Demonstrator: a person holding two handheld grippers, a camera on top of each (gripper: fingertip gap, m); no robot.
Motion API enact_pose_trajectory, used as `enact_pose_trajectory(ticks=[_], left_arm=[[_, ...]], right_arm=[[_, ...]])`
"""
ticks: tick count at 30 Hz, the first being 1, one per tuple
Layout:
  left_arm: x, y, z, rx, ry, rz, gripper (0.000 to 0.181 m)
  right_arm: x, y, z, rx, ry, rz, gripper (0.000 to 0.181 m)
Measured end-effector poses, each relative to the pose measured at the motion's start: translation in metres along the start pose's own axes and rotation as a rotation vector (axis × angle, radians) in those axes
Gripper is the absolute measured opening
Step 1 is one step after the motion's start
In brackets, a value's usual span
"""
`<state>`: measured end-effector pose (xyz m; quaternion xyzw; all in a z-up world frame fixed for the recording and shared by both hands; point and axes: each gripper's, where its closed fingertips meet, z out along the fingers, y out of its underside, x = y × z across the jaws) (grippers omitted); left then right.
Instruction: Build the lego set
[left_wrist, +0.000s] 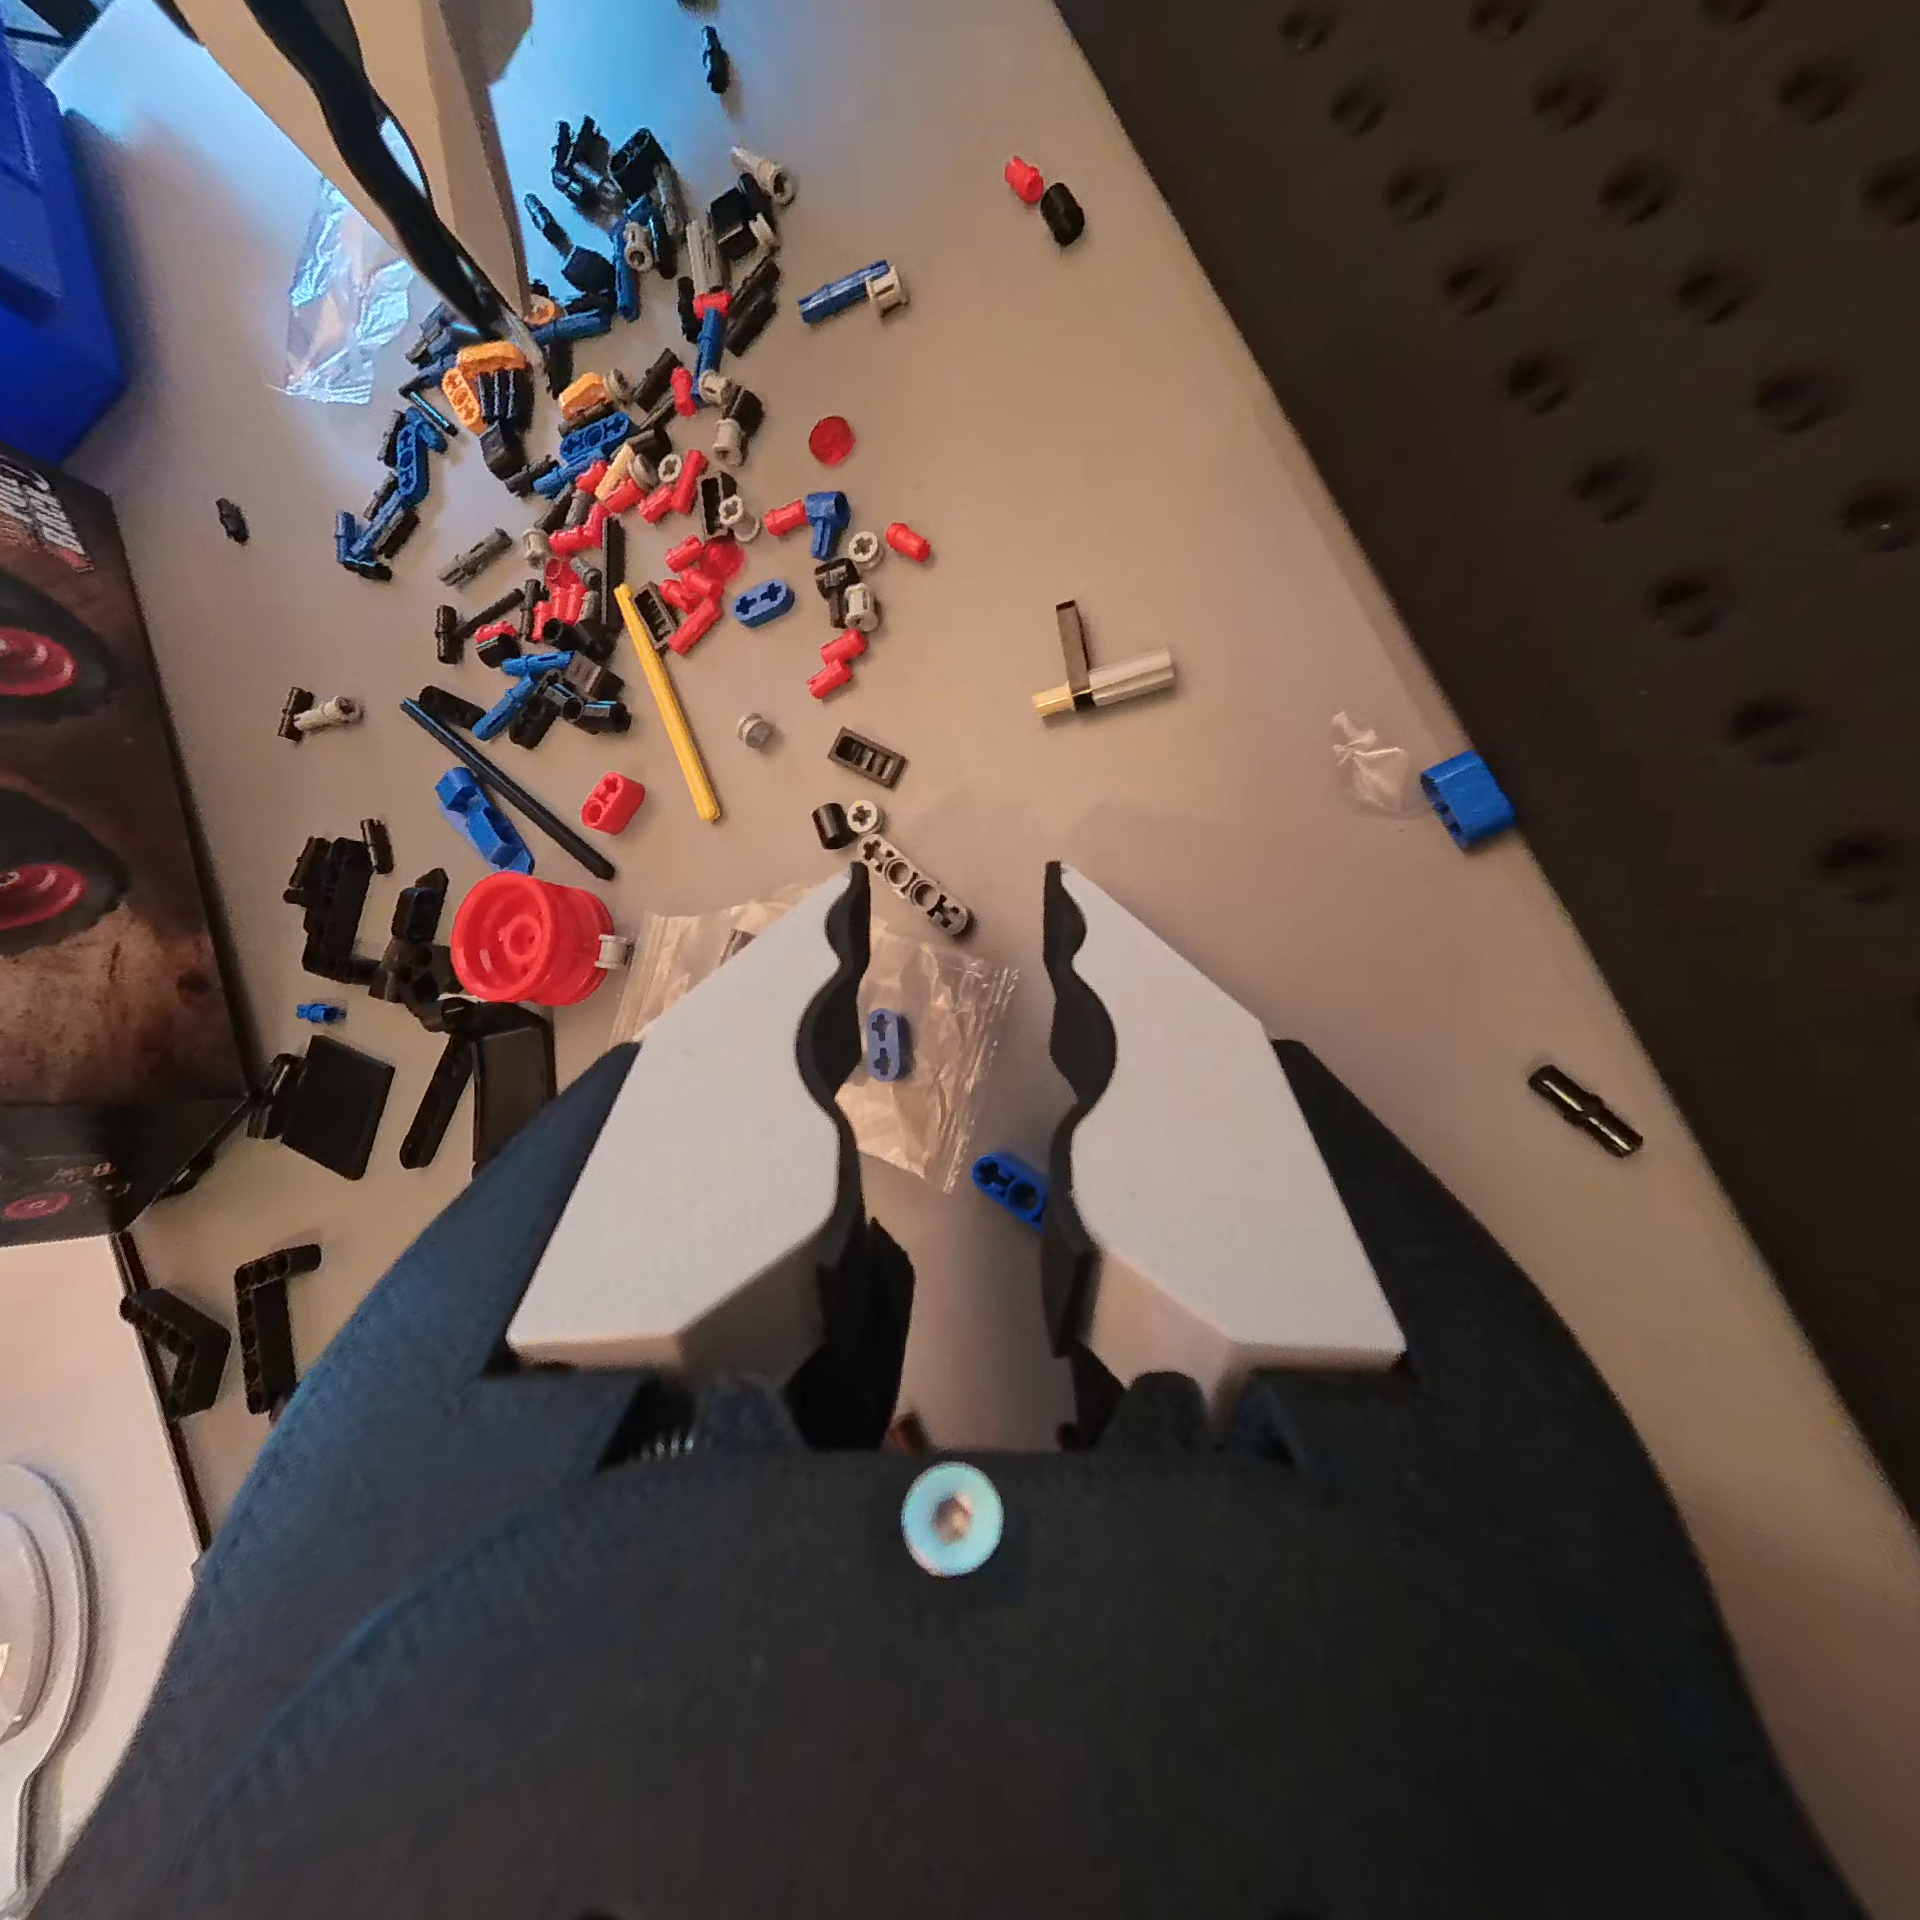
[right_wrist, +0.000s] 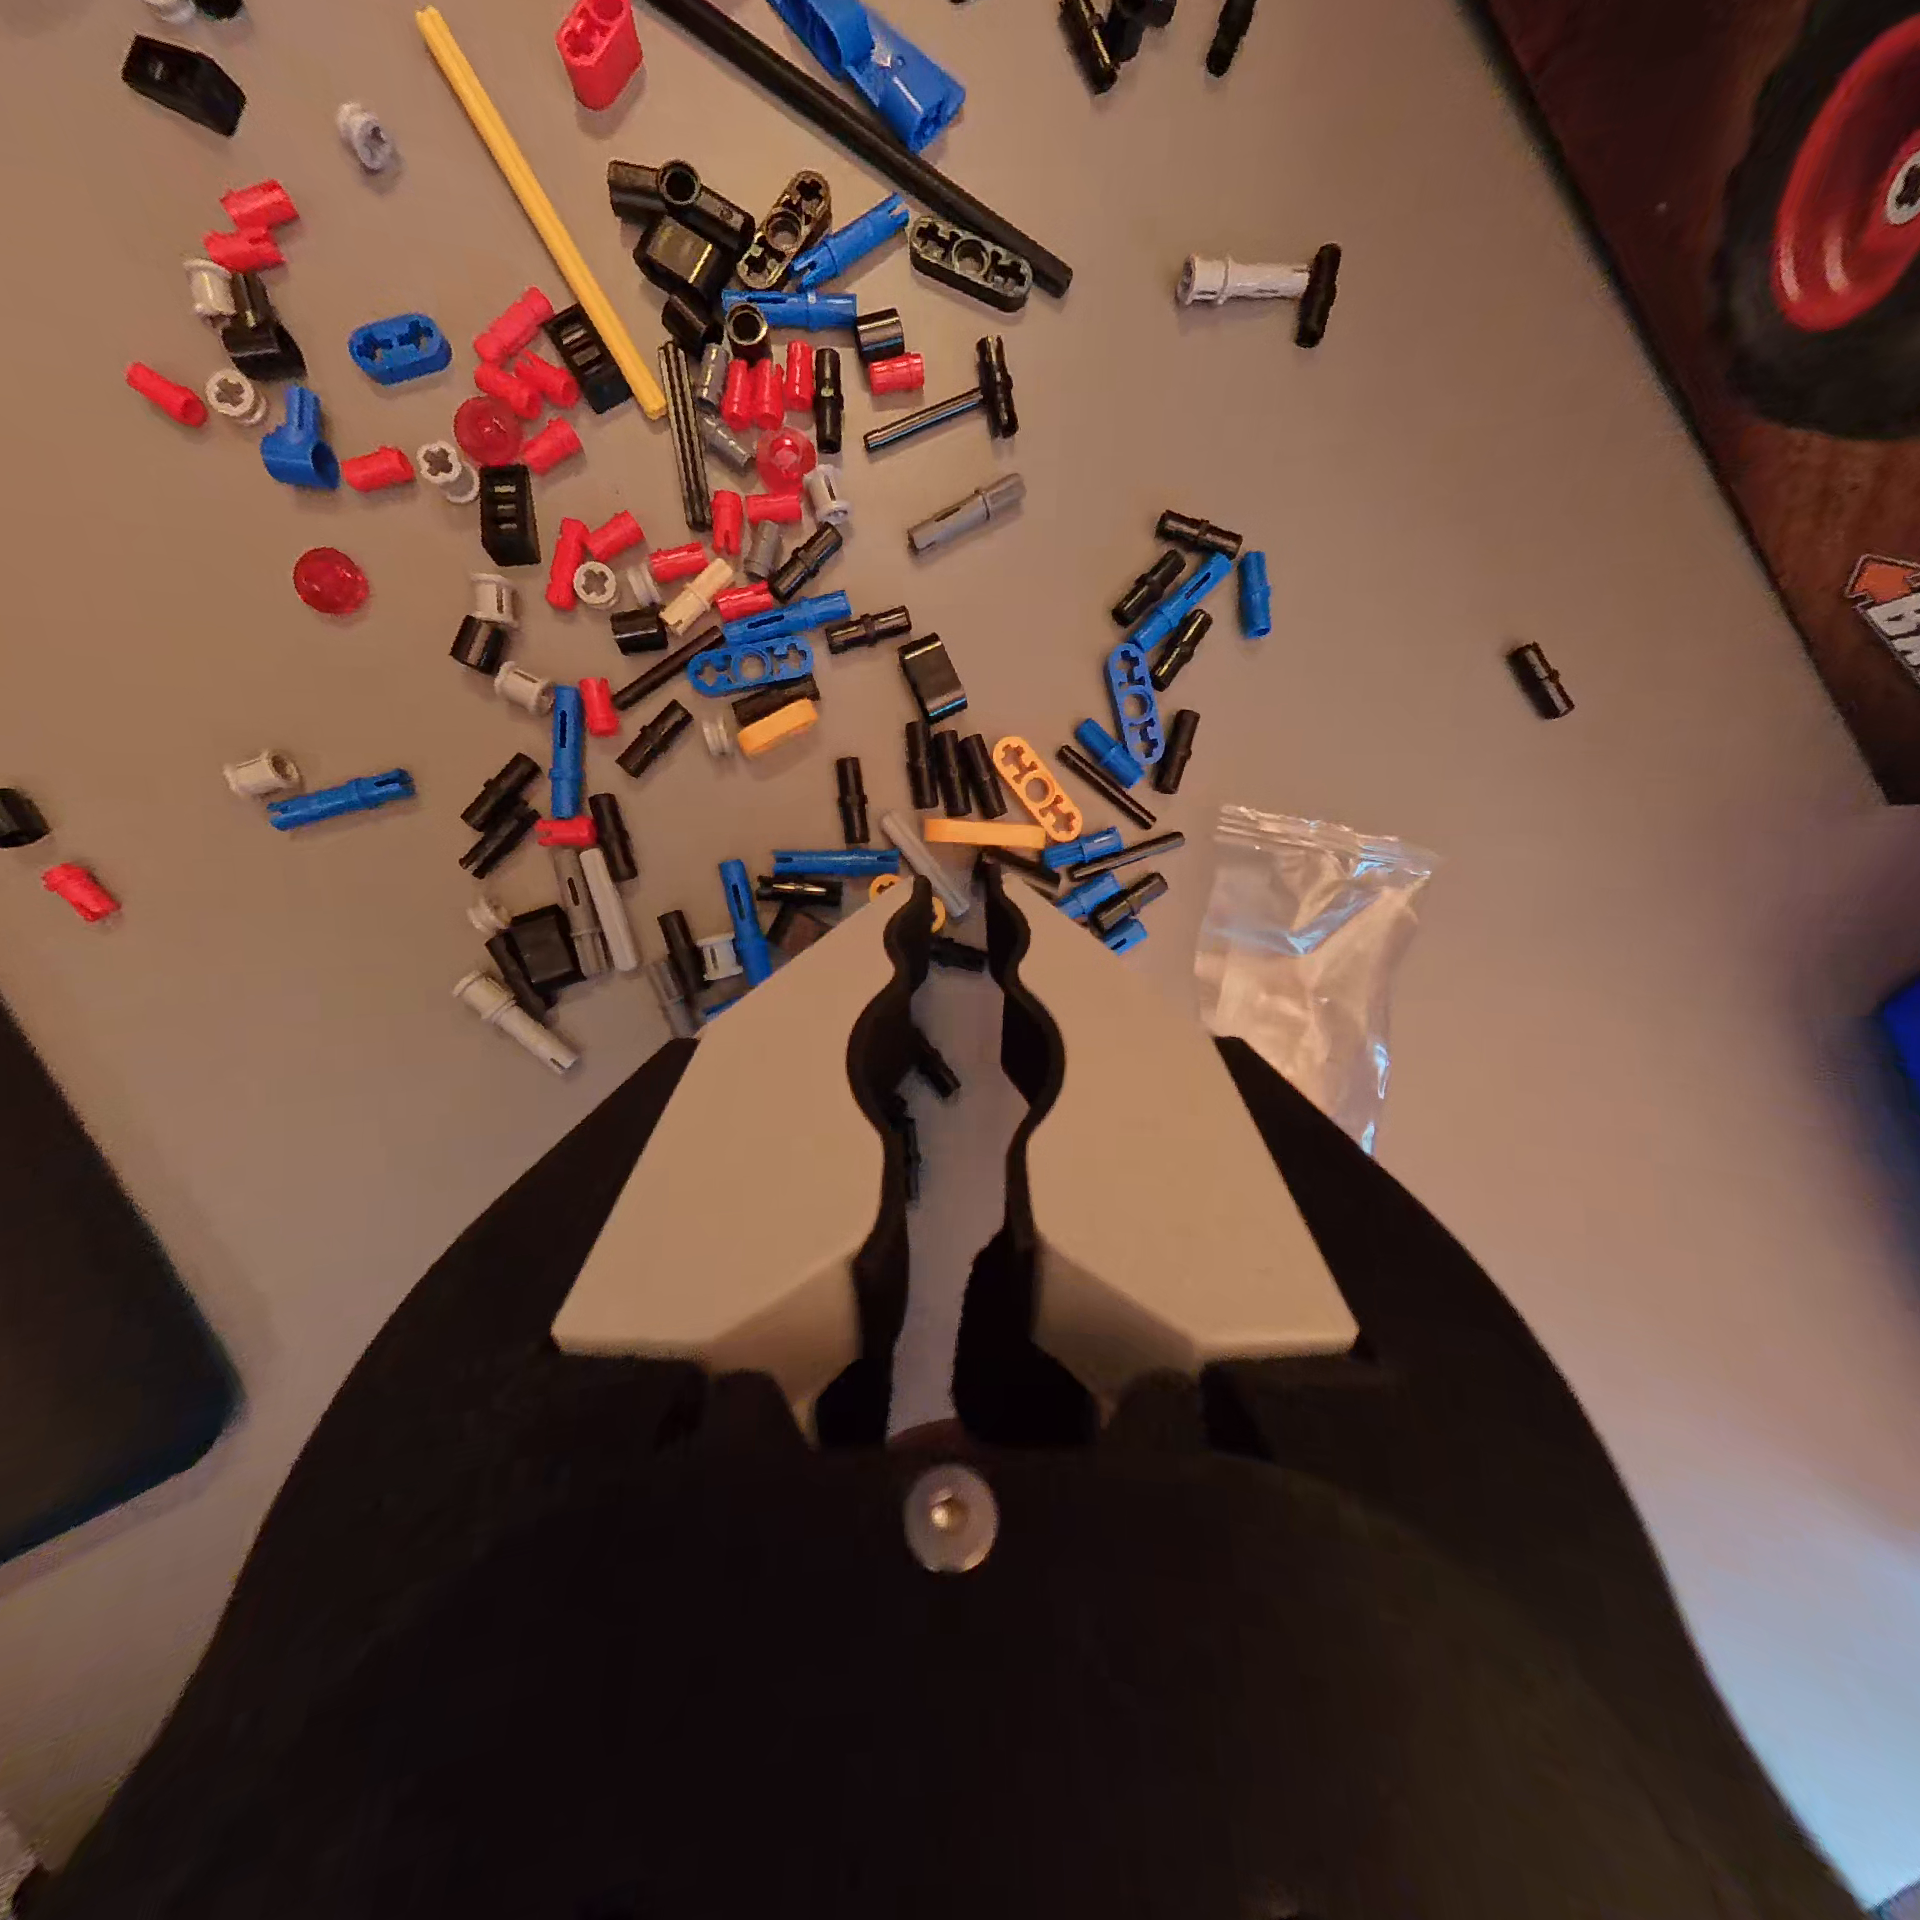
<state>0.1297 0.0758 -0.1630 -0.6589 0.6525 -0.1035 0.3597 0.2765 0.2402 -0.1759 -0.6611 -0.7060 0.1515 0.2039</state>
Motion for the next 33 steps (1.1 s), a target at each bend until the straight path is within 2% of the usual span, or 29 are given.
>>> enact_pose_trajectory(ticks=[5,9,17,23,27,33], left_arm=[[0.000,0.000,0.000,0.000,0.001,-0.003,0.032],[0.000,0.001,0.001,-0.001,0.005,-0.005,0.032],[0.000,0.003,0.001,-0.002,0.009,-0.008,0.033],[-0.003,0.000,-0.001,0.014,-0.001,-0.016,0.033],[-0.003,-0.009,-0.003,0.051,-0.006,-0.010,0.034],[0.006,-0.022,0.011,0.034,0.024,0.087,0.032]], right_arm=[[-0.002,0.002,0.000,-0.016,-0.061,0.012,0.008],[-0.009,0.004,-0.003,-0.047,-0.103,-0.023,0.017],[-0.005,0.000,0.006,-0.041,-0.099,-0.024,0.003],[-0.004,-0.002,0.001,-0.028,-0.040,-0.048,0.002],[-0.025,-0.024,-0.015,0.059,-0.014,-0.051,0.002],[-0.086,-0.061,-0.025,0.164,-0.051,-0.068,0.003]])
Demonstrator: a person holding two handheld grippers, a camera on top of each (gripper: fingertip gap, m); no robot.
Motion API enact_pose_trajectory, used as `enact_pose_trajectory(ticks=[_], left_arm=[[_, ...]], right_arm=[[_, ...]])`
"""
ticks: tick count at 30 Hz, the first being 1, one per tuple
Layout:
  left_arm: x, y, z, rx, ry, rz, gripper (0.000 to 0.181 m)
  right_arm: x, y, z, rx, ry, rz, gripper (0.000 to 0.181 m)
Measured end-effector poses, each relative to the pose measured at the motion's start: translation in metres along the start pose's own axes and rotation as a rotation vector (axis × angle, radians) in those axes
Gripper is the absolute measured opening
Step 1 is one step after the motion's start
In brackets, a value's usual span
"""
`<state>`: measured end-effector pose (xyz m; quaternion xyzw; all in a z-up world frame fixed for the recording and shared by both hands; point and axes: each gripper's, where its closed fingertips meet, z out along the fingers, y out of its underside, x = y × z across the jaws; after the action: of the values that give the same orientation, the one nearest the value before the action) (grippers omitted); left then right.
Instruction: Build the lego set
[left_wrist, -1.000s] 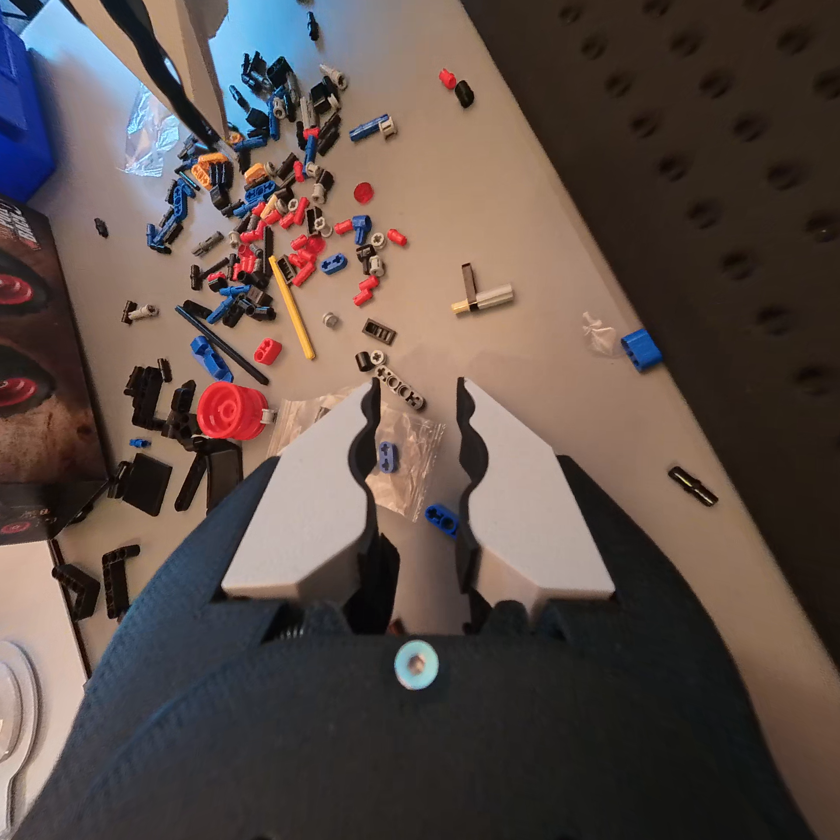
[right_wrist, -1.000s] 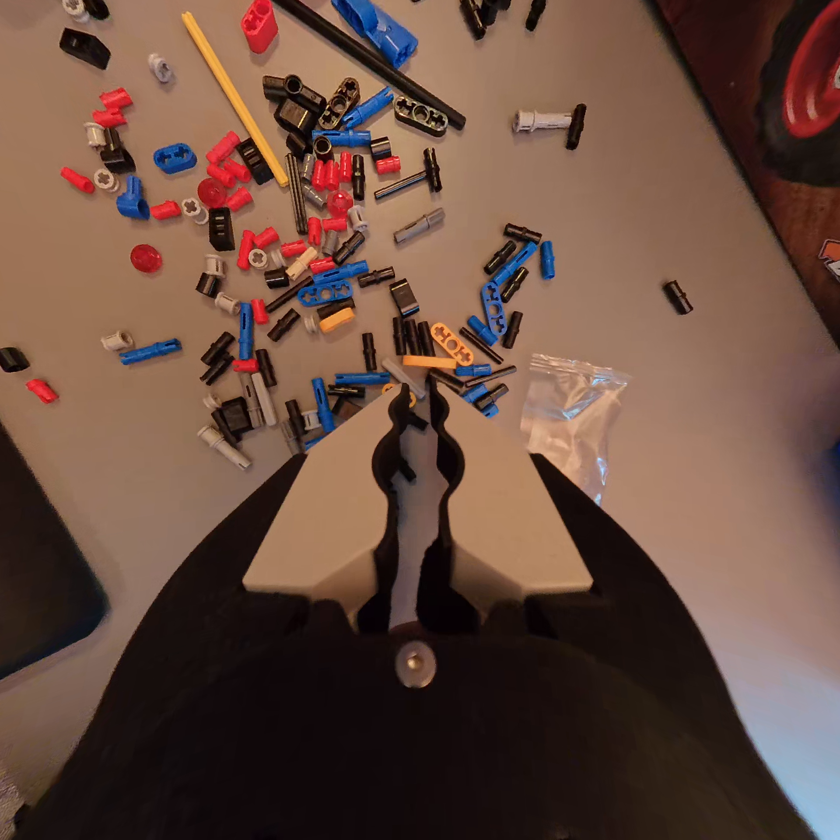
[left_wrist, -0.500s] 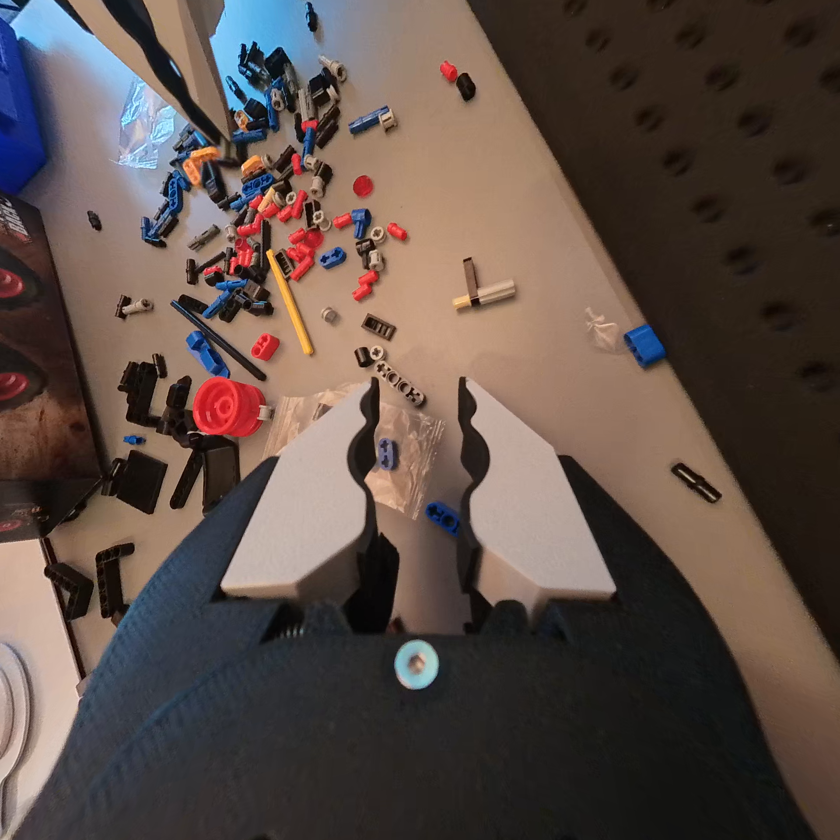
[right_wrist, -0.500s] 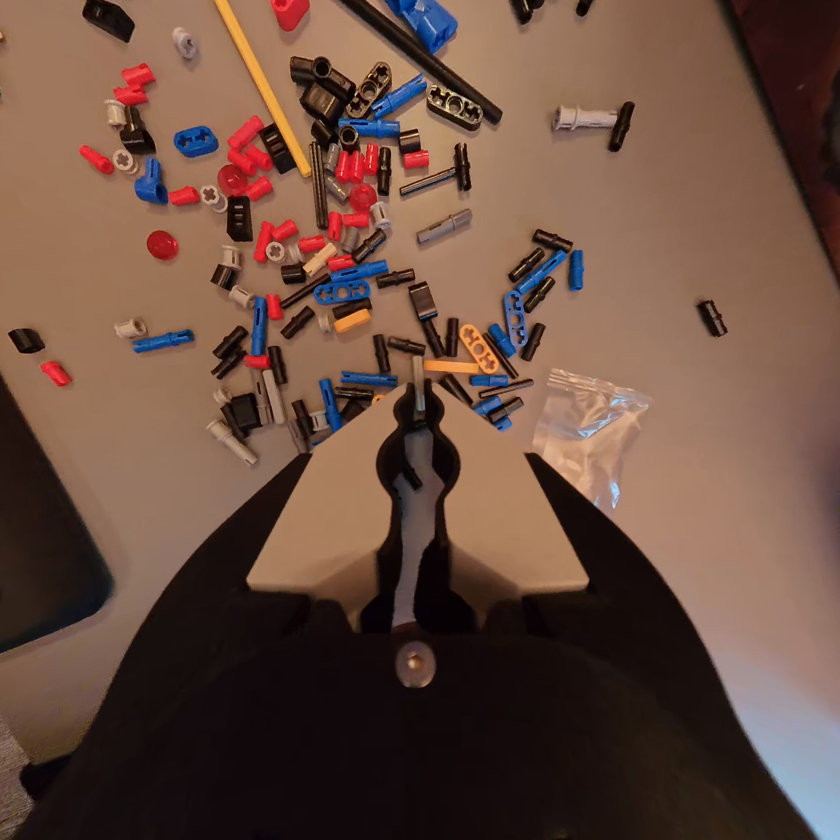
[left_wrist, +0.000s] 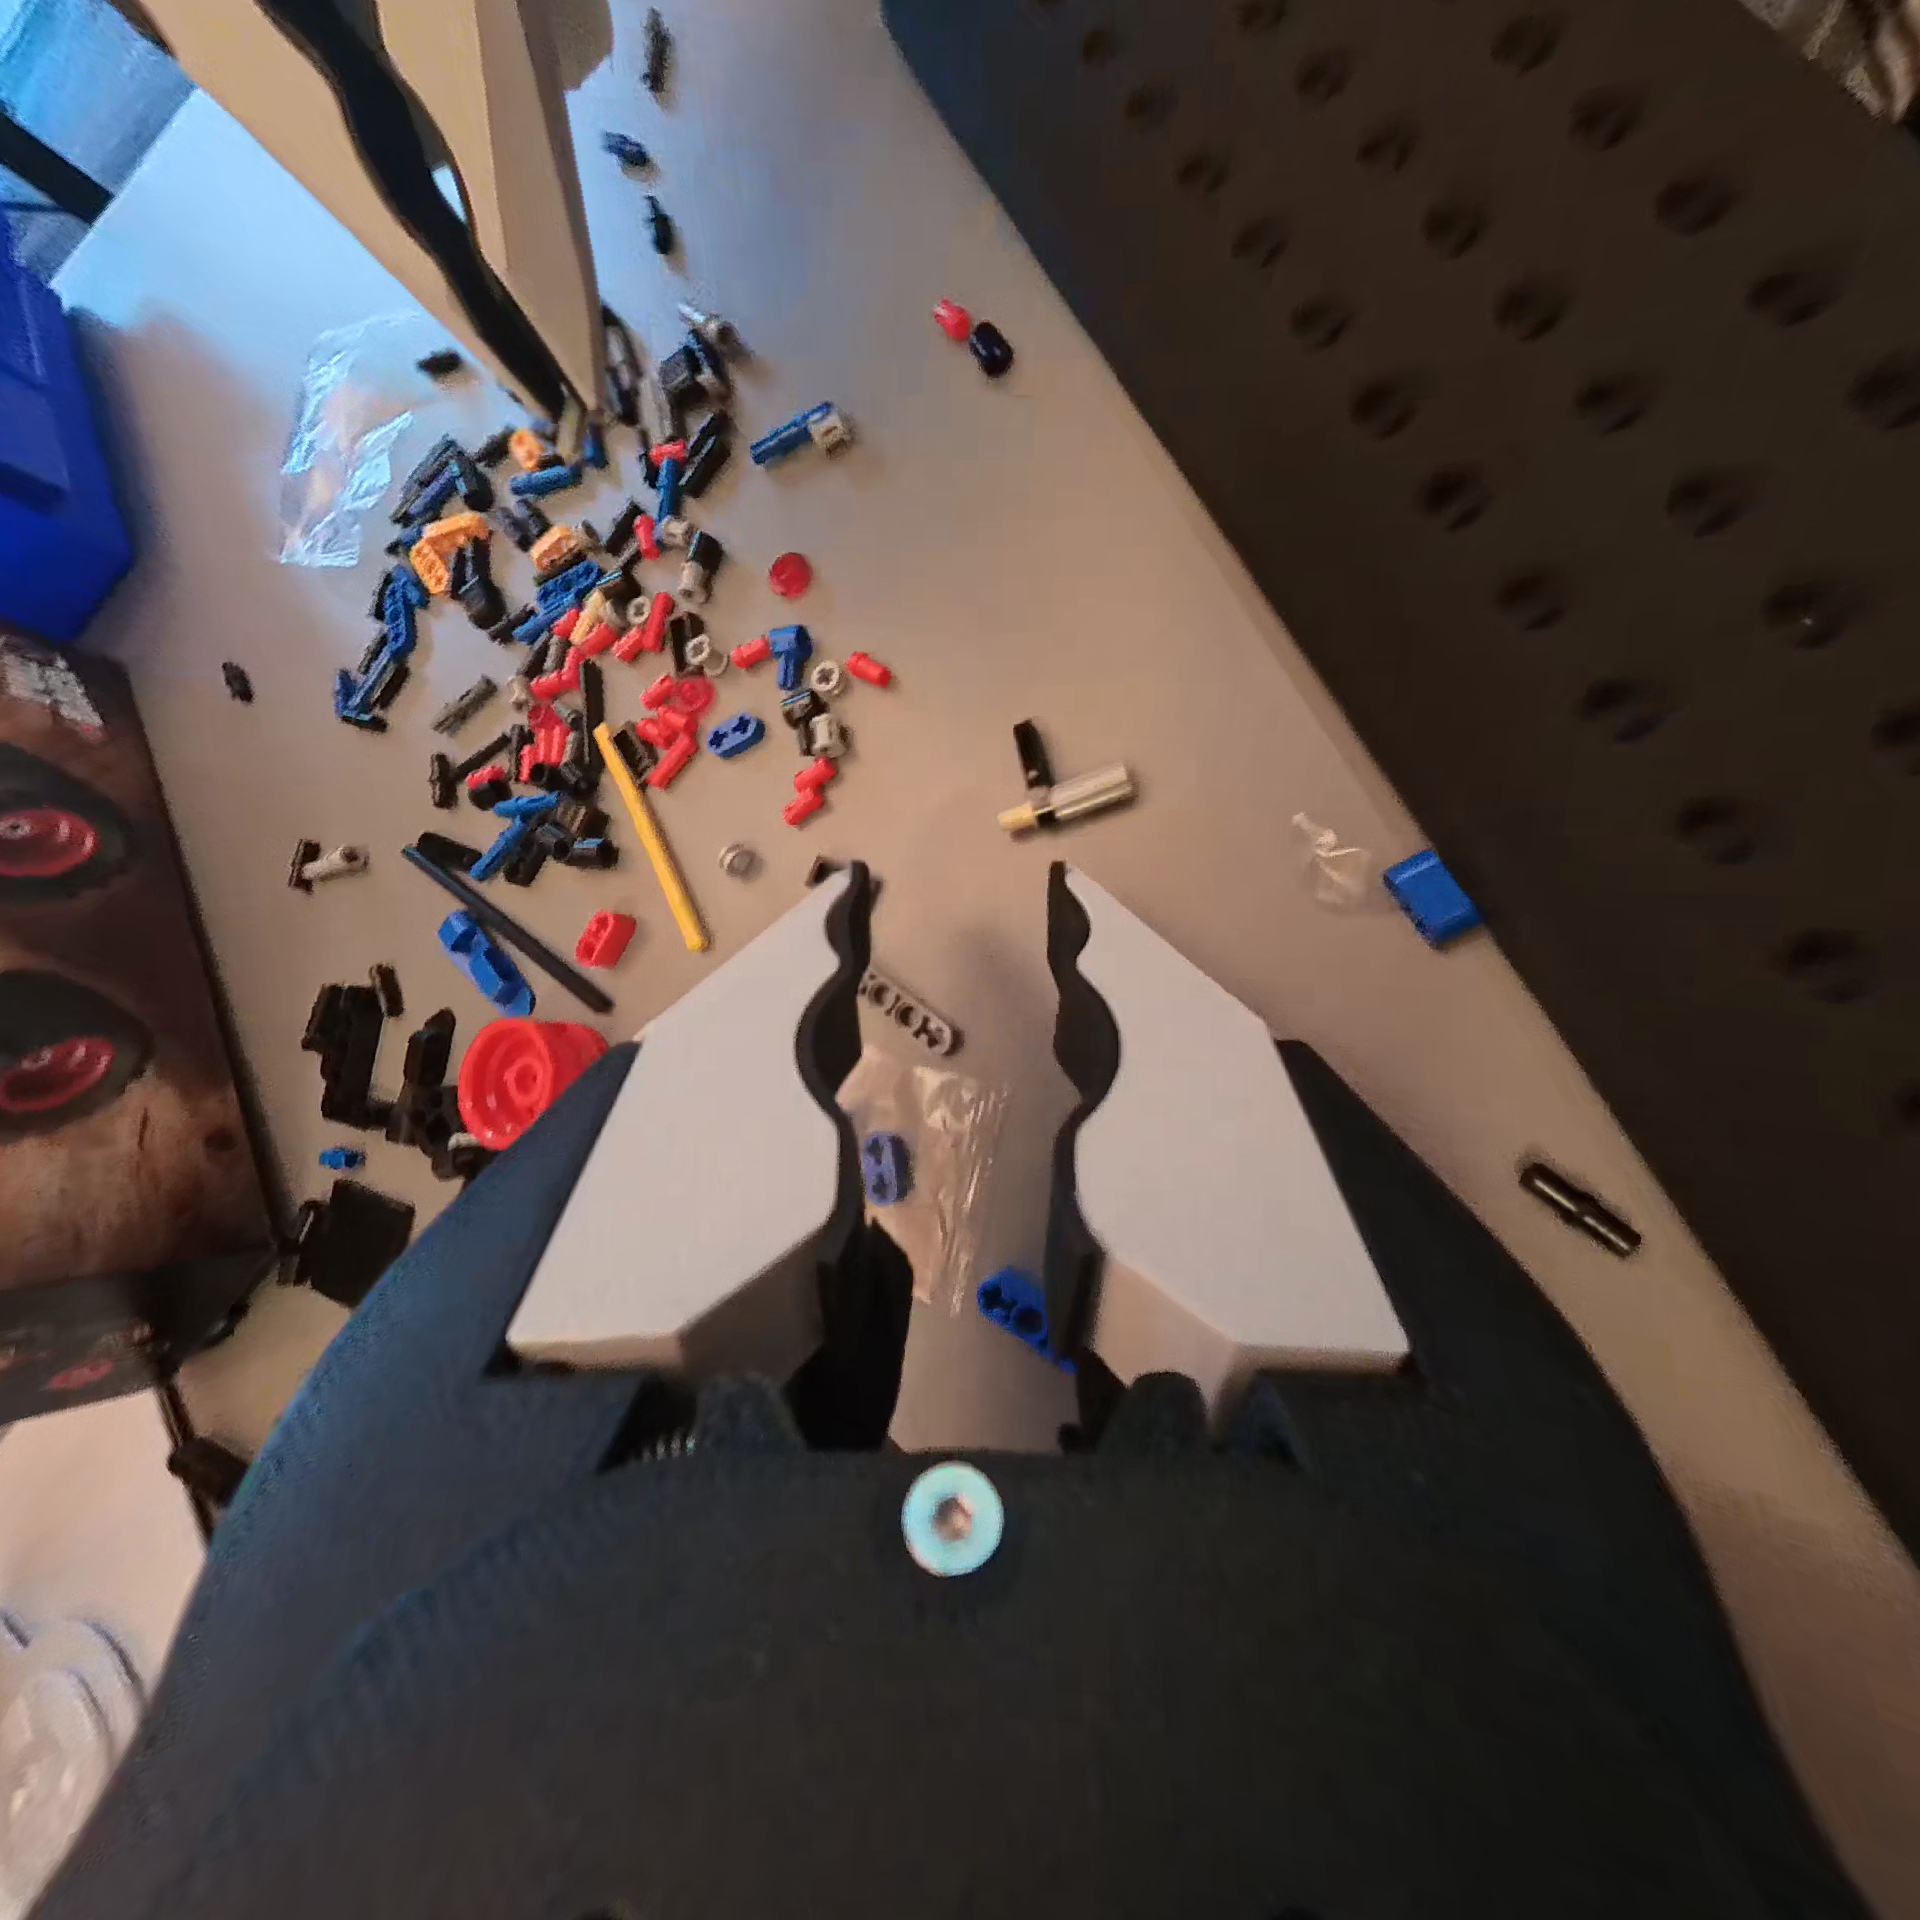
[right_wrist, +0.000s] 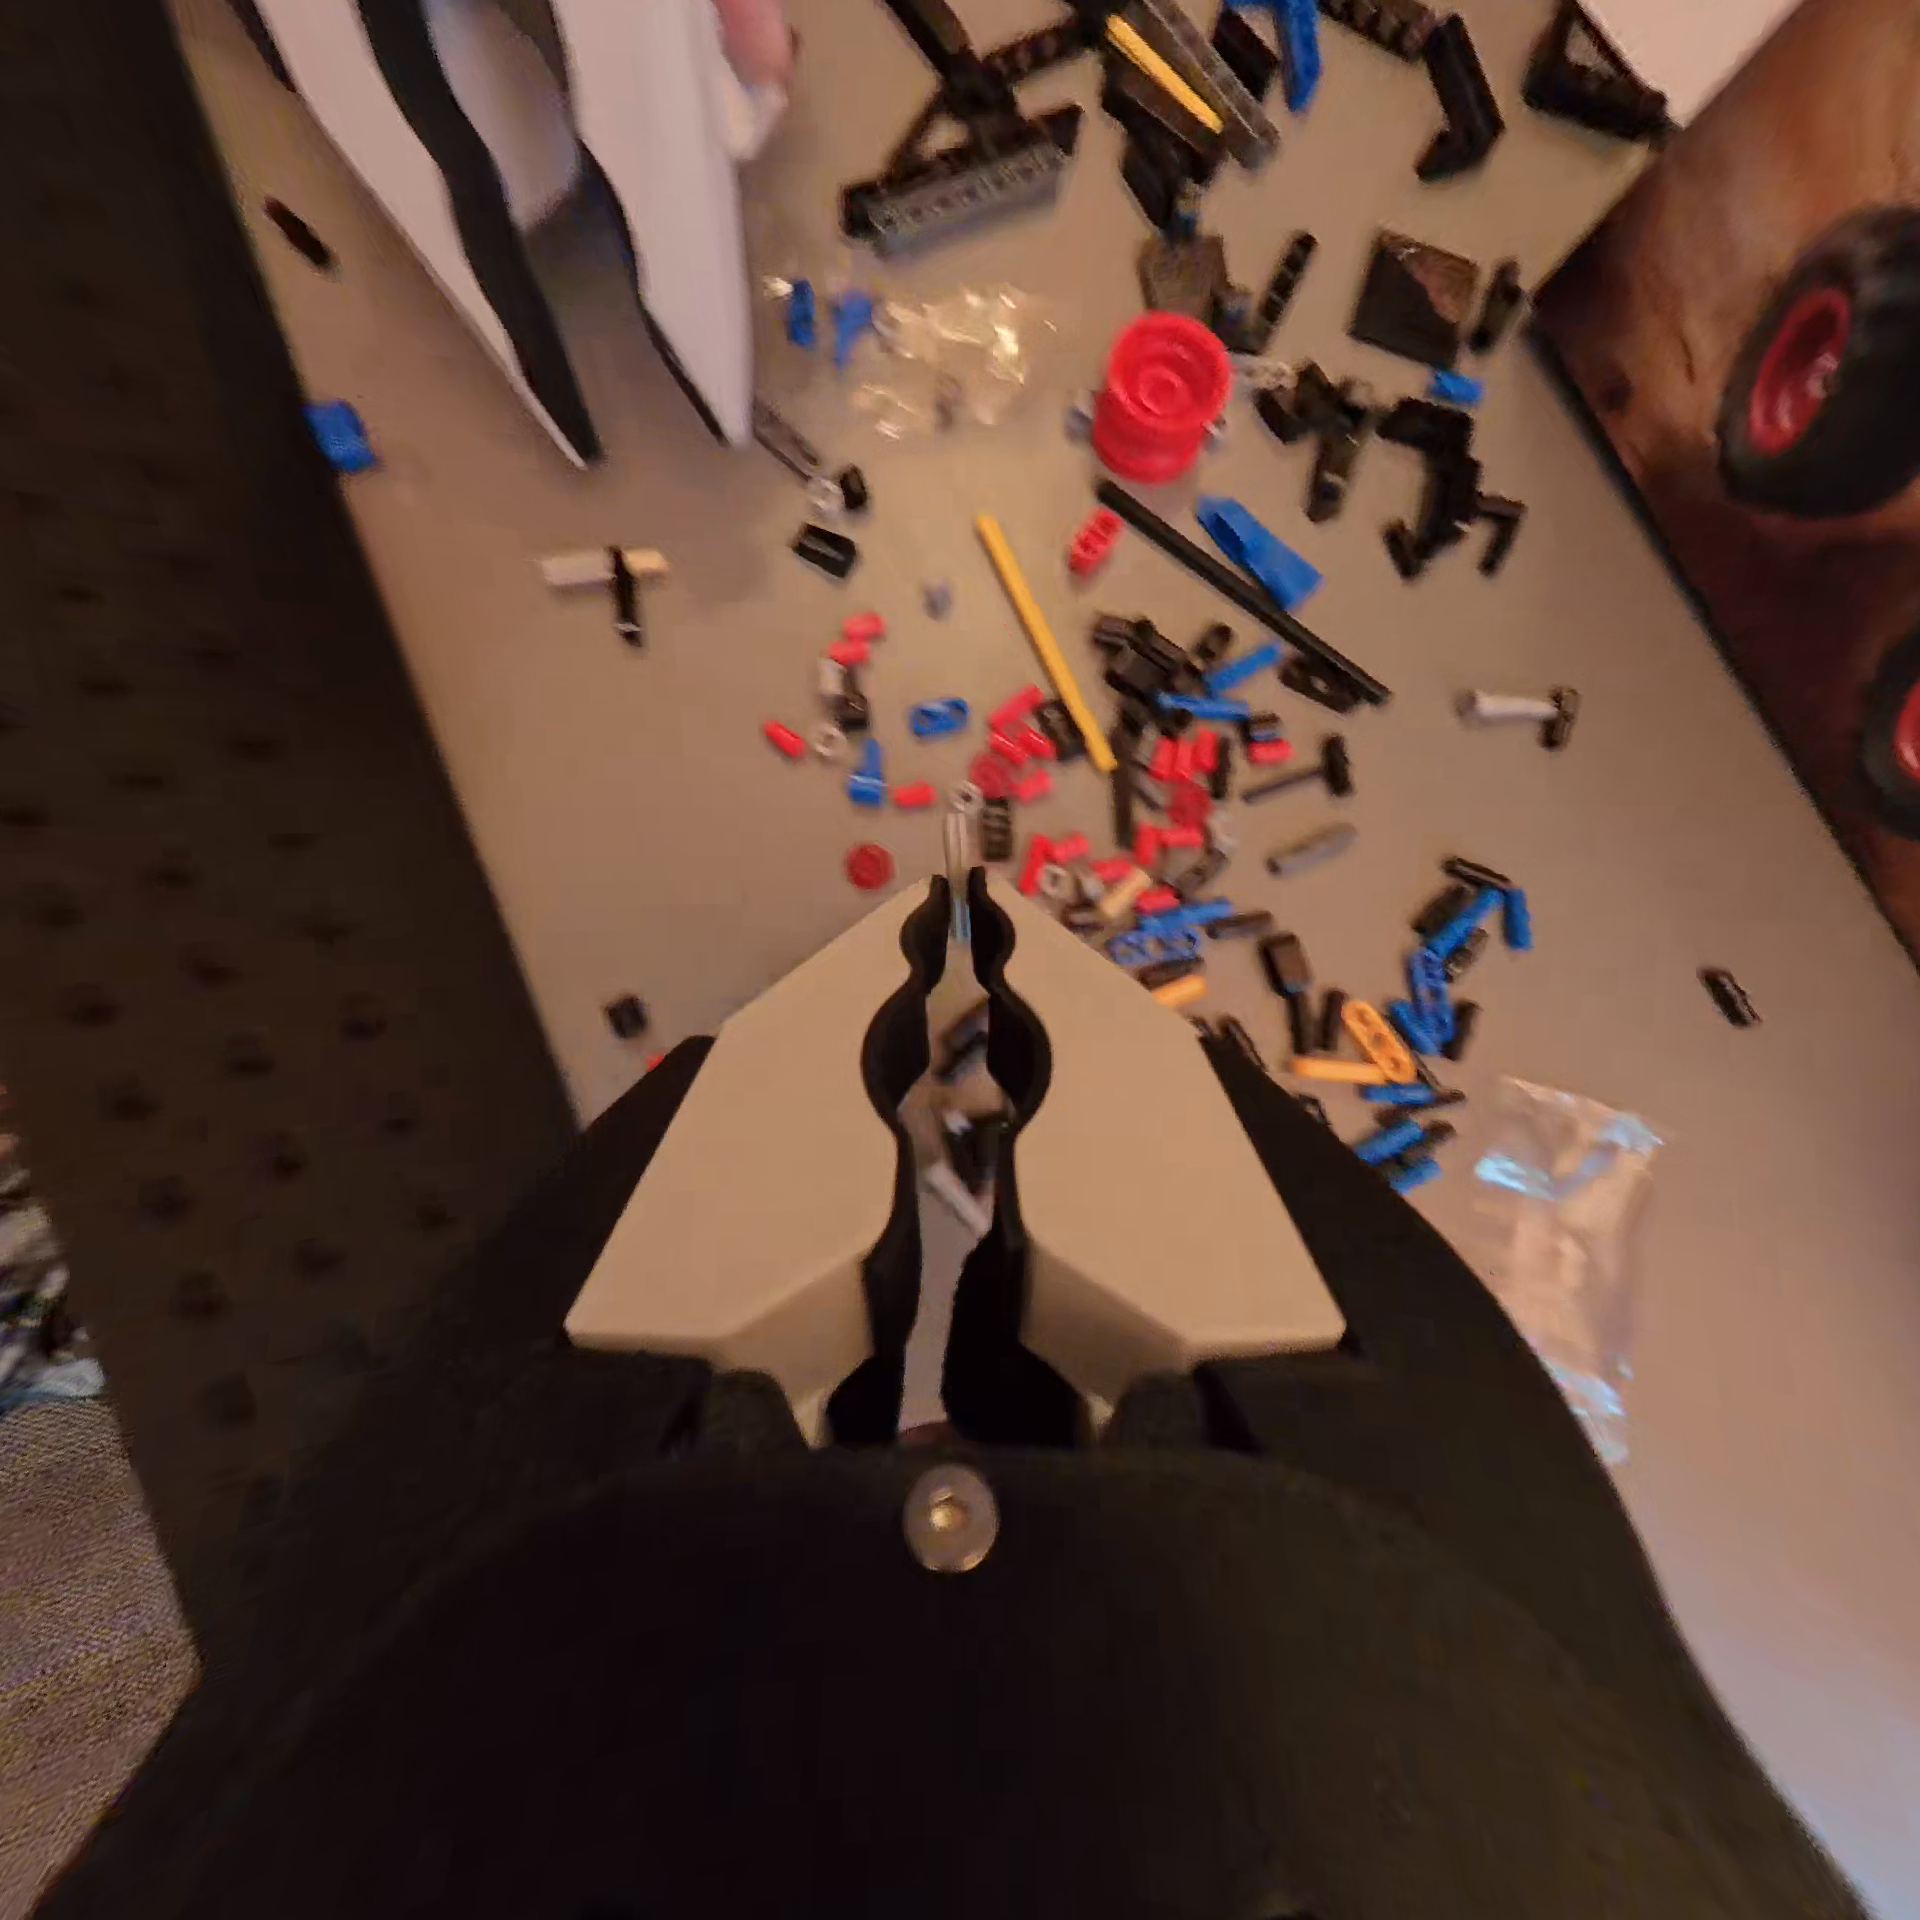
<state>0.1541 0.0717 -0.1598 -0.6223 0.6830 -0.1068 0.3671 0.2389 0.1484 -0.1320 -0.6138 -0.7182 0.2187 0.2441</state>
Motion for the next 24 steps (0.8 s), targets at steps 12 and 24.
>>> enact_pose_trajectory(ticks=[12,24], left_arm=[[0.026,-0.012,0.023,-0.056,0.079,-0.010,0.007],[0.023,-0.016,0.028,-0.094,0.038,-0.119,0.007]], right_arm=[[-0.067,-0.017,0.039,0.023,-0.084,0.075,0.003],[-0.076,-0.016,0.061,-0.010,-0.058,0.146,0.002]])
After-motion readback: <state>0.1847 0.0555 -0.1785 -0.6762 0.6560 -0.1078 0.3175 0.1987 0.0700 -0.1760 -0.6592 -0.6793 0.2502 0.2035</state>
